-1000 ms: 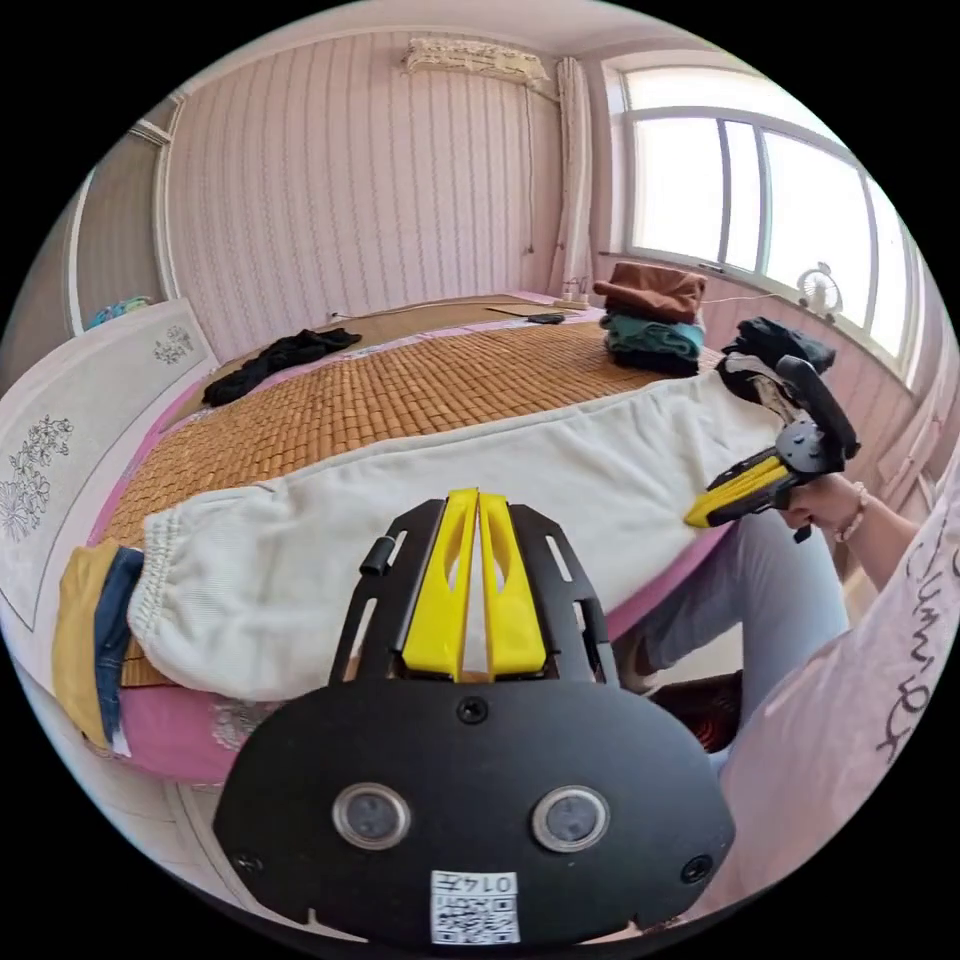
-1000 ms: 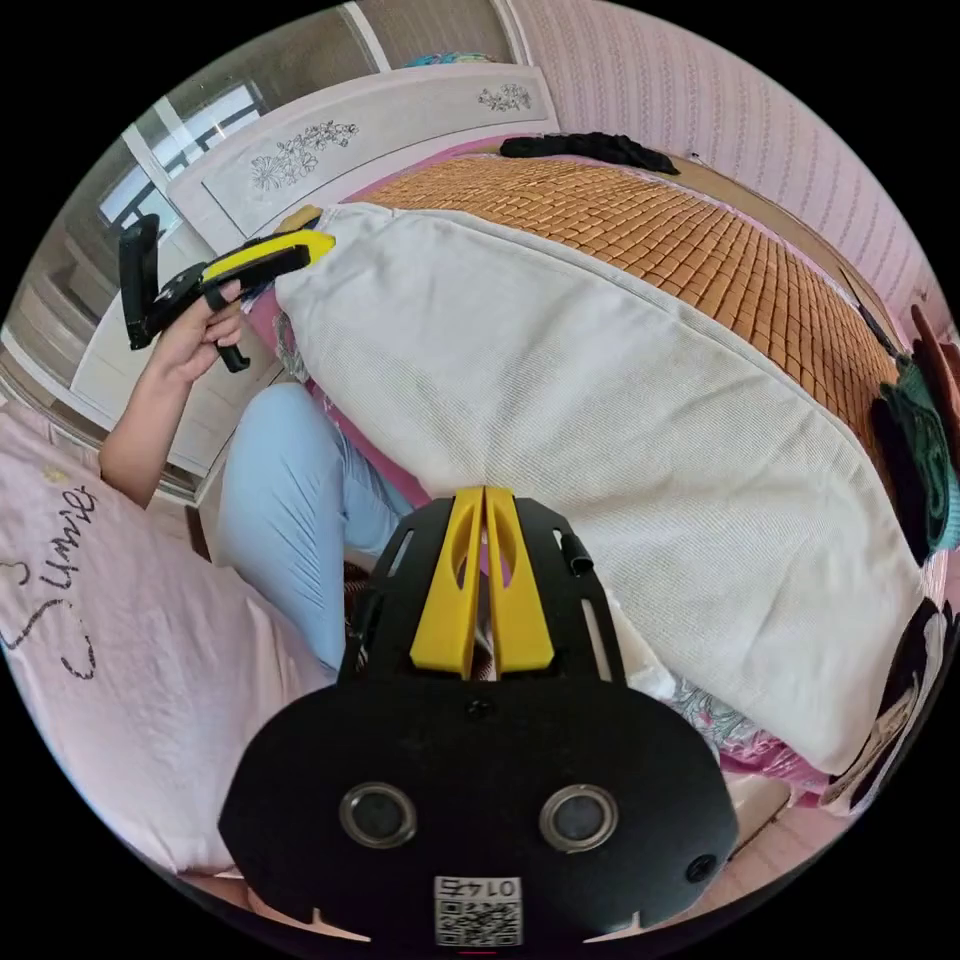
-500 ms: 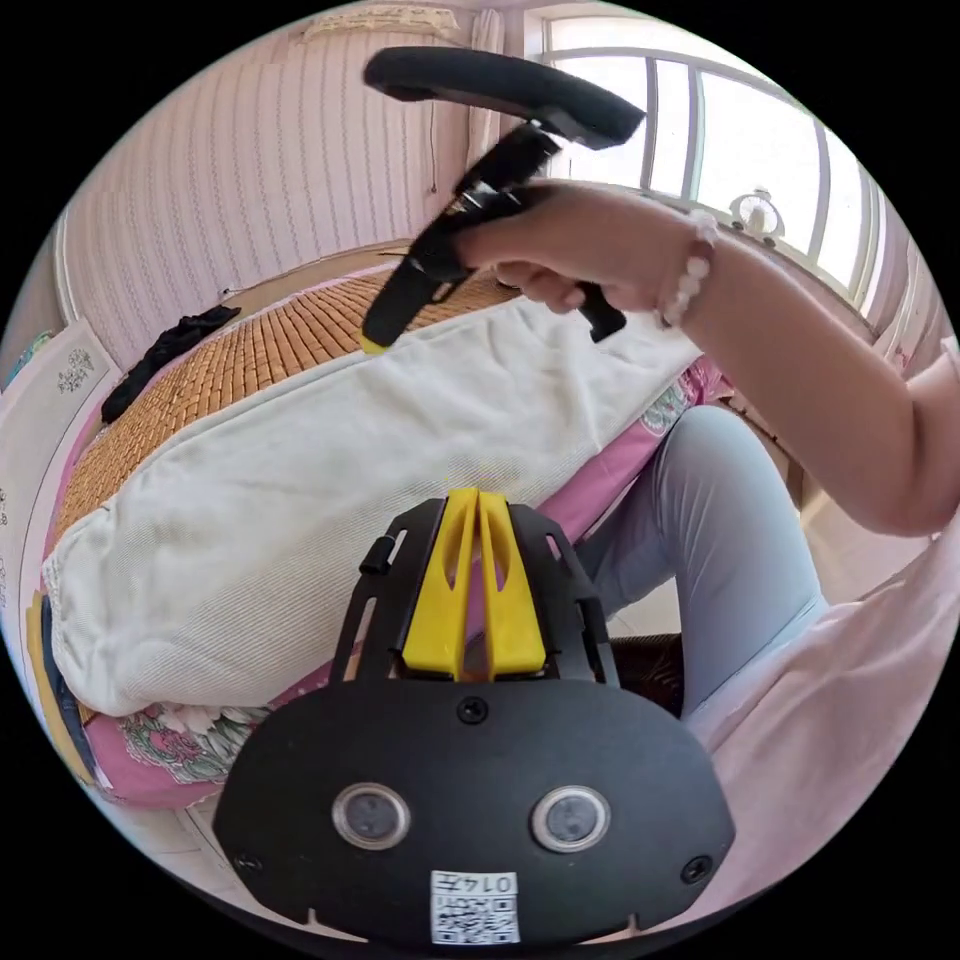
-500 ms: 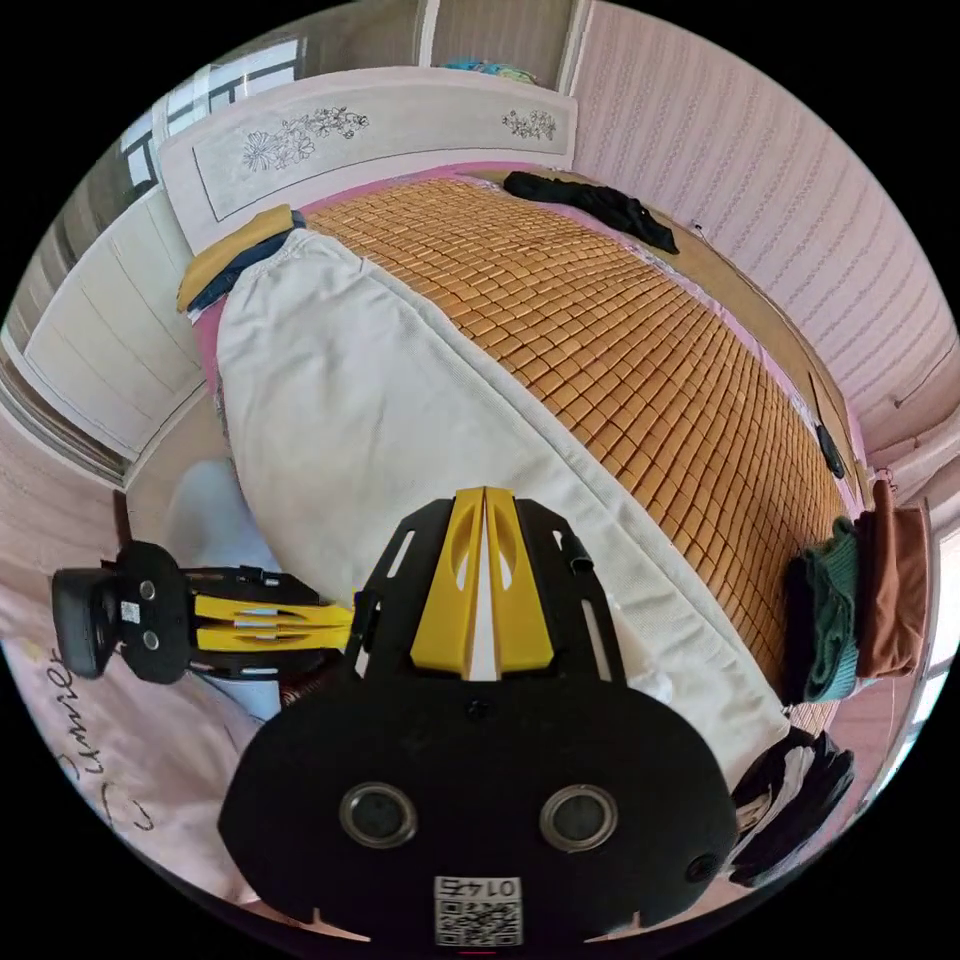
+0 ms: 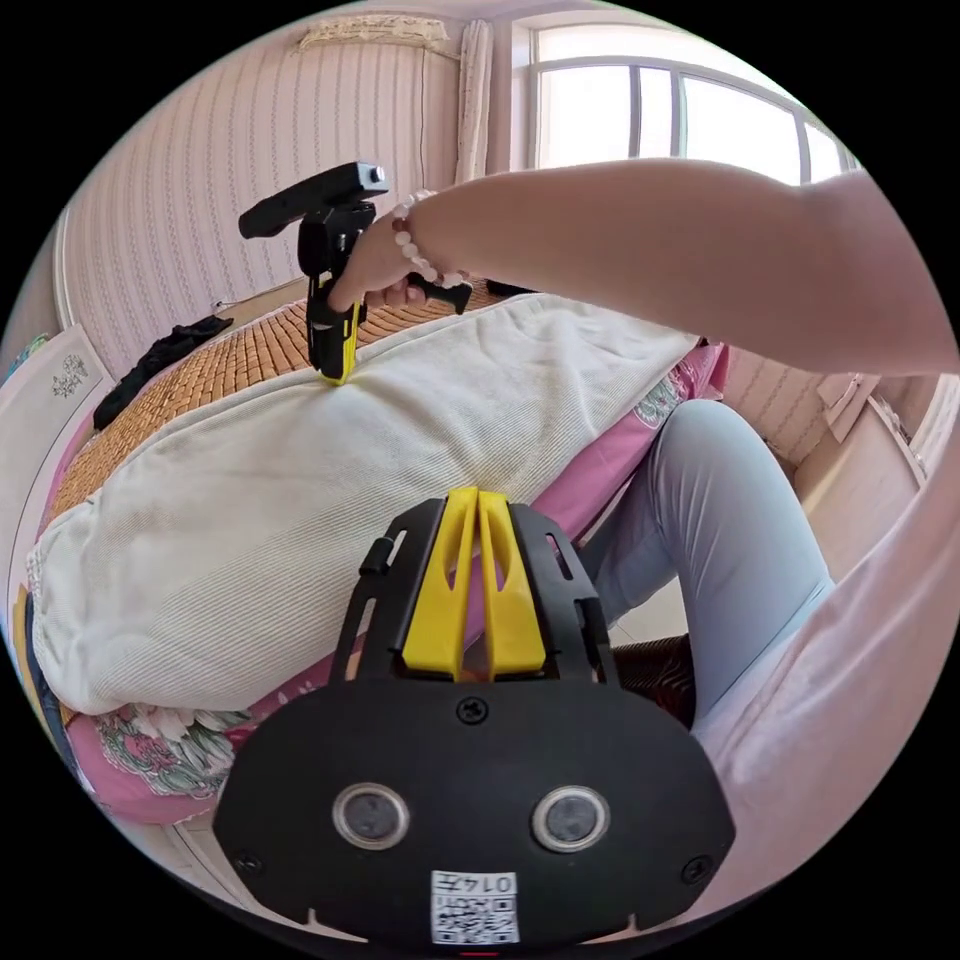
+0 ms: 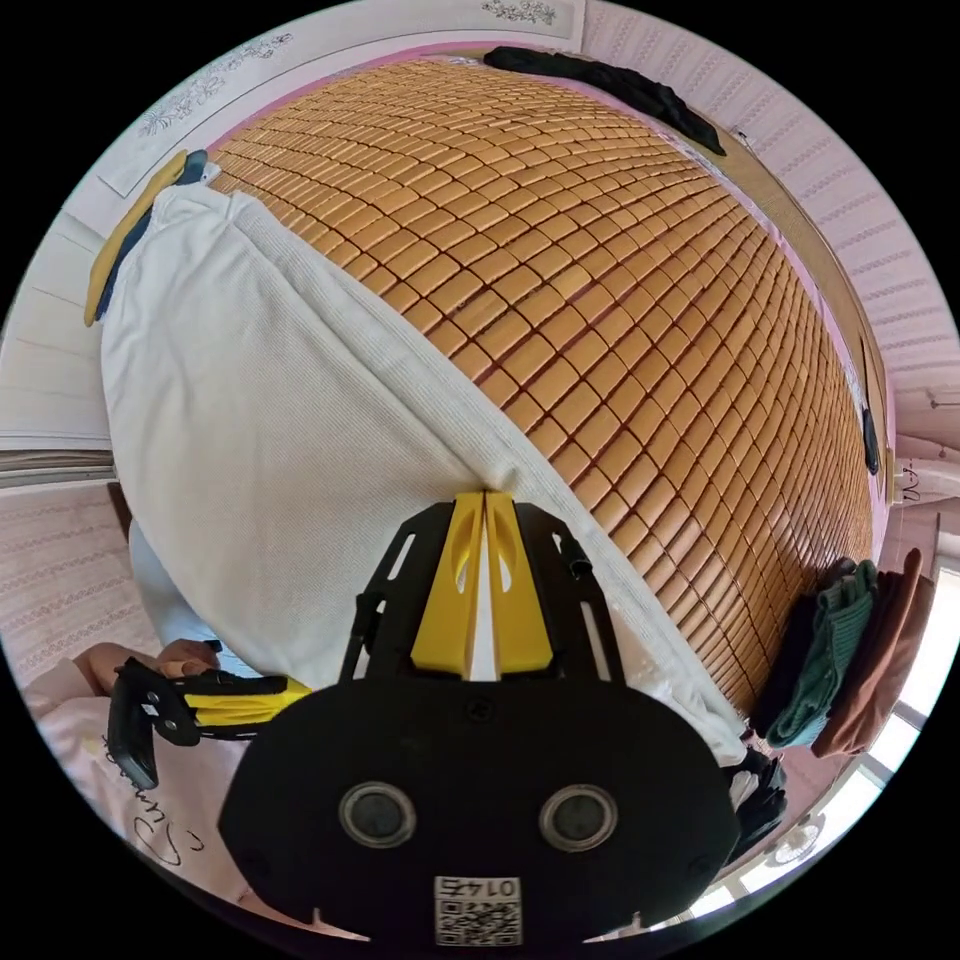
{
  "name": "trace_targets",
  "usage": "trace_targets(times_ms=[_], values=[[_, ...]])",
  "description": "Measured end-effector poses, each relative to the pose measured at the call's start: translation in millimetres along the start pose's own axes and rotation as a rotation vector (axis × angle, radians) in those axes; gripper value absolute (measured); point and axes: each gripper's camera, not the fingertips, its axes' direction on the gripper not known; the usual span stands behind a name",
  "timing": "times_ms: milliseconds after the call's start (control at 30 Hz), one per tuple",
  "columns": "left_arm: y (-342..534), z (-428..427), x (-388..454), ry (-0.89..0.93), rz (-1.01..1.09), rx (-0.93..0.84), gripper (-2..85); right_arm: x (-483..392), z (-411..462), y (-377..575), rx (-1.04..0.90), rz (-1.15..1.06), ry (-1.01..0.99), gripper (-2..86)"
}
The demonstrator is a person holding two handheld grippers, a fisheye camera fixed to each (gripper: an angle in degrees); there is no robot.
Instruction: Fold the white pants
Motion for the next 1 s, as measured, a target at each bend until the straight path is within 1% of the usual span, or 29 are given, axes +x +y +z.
trace_targets(times_ms=[100, 133, 233, 300, 367, 400, 433, 467, 500, 533, 600, 633, 667, 700, 733, 767, 800, 833, 867, 900, 967, 1000], values=[[1, 4, -4, 0.047, -0.013, 0.019, -1.0, 28, 1, 9, -0.028, 0.035, -0.117, -0.8], [-2, 5, 0, 0.035, 0.014, 0.007, -1.0, 33, 1, 13, -0.021, 0.04, -0.132, -0.8], [-11, 7, 20, -0.061, 0.126, -0.039, -1.0, 48, 3, 50, 0.109, 0.087, -0.169, -0.9], [-13, 8, 26, -0.089, 0.141, -0.047, -1.0, 54, 4, 92, 0.277, 0.116, -0.166, -0.8], [-13, 5, 23, -0.063, 0.07, -0.031, -1.0, 59, -4, 128, 0.373, 0.099, -0.163, -0.8], [-12, -1, 16, -0.038, -0.026, -0.016, -1.0, 64, -19, 166, 0.505, 0.11, -0.179, -0.8], [-8, -11, 11, -0.019, -0.12, 0.032, -0.9, 67, -27, 190, 0.593, 0.121, -0.198, -0.8], [-5, -16, 9, -0.01, -0.151, 0.063, -0.9, 75, -40, 244, 0.764, 0.134, -0.245, -0.8], [0, -26, 7, -0.004, -0.196, 0.109, -0.9, 85, -46, 300, 0.892, 0.159, -0.278, -0.6], [2, -34, 8, -0.017, -0.225, 0.124, -0.8, 91, -47, 328, 0.939, 0.184, -0.284, -0.6], [0, -42, 9, -0.036, -0.24, 0.128, -0.5, 122, -30, 439, 1.048, 0.368, -0.252, 0.1], [-4, -46, 10, -0.036, -0.237, 0.13, 0.1, 131, -23, 467, 1.064, 0.441, -0.247, 0.3], [-7, -47, 11, -0.034, -0.233, 0.132, 0.4, 150, -5, 520, 1.081, 0.603, -0.27, 0.8], [-14, -50, 11, -0.029, -0.232, 0.144, 3.0, 167, 13, 570, 1.091, 0.746, -0.318, 1.4], [-25, -52, 10, -0.011, -0.229, 0.165, 5.5, 173, 21, 593, 1.101, 0.8, -0.338, 2.0], [-31, -52, 9, 0.004, -0.225, 0.176, 6.7, 180, 35, 635, 1.136, 0.88, -0.33, 3.1], [-47, -50, 8, 0.035, -0.208, 0.19, 8.7, 185, 47, 669, 1.143, 0.981, -0.281, 4.5], [-67, -44, 7, 0.053, -0.187, 0.189, 10.5, 188, 53, 684, 1.138, 1.033, -0.254, 5.2], [-78, -40, 6, 0.06, -0.174, 0.183, 11.0, 194, 64, 707, 1.127, 1.119, -0.222, 7.7], [-102, -30, 6, 0.087, -0.155, 0.171, 12.0, 202, 74, 723, 1.123, 1.174, -0.227, 9.6], [-140, -13, 7, 0.163, -0.127, 0.167, 12.3, 215, 85, 737, 1.134, 1.183, -0.259, 10.9], [-162, -1, 9, 0.23, -0.113, 0.167, 12.2, 222, 89, 740, 1.152, 1.167, -0.254, 11.3]])
